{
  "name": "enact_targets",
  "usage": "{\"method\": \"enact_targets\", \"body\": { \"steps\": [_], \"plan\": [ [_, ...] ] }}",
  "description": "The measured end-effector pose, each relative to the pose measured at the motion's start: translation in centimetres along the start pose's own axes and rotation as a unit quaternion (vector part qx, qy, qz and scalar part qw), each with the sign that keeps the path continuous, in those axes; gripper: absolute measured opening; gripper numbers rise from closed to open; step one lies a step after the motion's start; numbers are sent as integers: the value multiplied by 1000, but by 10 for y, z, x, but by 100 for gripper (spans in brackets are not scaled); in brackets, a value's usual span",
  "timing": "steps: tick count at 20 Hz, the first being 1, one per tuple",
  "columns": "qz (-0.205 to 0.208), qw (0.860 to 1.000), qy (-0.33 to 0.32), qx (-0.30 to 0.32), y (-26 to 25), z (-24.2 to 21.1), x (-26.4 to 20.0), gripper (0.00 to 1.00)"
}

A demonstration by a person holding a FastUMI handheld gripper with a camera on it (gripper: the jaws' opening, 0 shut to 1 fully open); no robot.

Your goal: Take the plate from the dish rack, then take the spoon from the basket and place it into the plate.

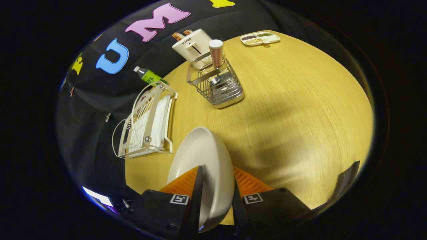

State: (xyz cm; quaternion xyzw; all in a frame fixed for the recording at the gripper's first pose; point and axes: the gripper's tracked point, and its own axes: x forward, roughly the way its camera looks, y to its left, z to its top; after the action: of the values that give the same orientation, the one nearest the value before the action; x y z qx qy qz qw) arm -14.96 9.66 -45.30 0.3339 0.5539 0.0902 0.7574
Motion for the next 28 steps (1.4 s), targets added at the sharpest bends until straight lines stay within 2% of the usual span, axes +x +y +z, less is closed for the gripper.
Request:
{"method": "enact_targets", "body": {
  "steps": [2, 4, 6, 8, 9, 16, 23, 28],
  "plan": [
    [-23, 1000, 0, -3, -8, 2, 3, 57],
    [-60, 998, -3, -23, -25, 5, 2, 63],
    [-65, 997, -16, -30, -28, 11, -6, 69],
    [-70, 997, -27, -35, -31, 16, -11, 84],
    [-73, 996, -31, -43, -33, 17, -15, 89],
    [-41, 990, -94, -95, -2, 61, -72, 93],
    [-42, 959, -197, -198, 36, 152, -147, 93],
    [-54, 950, -186, -245, 37, 186, -144, 91]
  ]
}}
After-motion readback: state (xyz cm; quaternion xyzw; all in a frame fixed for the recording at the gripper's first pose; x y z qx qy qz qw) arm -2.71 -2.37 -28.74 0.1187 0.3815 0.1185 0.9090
